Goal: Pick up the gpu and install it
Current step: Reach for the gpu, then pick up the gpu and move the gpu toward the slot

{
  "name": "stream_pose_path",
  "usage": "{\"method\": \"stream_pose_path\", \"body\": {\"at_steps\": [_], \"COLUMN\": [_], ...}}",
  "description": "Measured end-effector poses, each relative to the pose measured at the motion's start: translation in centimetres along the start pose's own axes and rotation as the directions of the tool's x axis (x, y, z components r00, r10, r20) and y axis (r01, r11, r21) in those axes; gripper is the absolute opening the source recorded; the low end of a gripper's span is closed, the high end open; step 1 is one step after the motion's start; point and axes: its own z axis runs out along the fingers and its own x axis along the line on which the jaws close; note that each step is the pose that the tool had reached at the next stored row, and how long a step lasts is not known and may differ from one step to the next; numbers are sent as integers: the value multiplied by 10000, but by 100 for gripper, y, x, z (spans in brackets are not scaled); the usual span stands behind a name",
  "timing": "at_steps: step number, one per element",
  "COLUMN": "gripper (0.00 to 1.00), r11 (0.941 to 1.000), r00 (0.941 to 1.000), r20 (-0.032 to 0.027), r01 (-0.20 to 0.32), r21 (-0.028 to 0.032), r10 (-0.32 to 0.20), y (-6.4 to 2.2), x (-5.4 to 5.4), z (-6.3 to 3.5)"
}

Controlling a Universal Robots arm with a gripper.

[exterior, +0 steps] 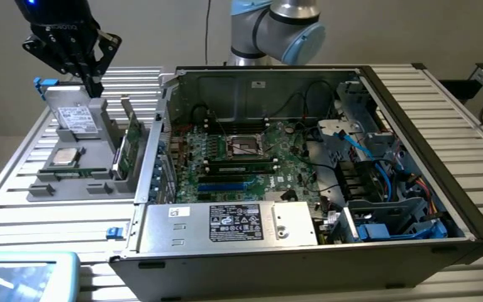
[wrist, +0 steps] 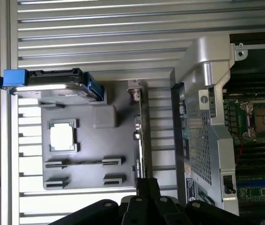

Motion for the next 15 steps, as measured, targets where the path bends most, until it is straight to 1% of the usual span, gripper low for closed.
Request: {"method": "stream_pose_path", "body": {"at_steps": [4,8,15], "gripper": [12,12,12], "r11": [10000,10000,10000], "r00": [10000,10000,10000], "r20": [-13,-24,-26], "r01": [-1,-1,-1], "r21": [-24,-32,-31], "r10": [1,1,1], "y": [19,46,47], "x": [13,15,15], "z": [33,85,84]}}
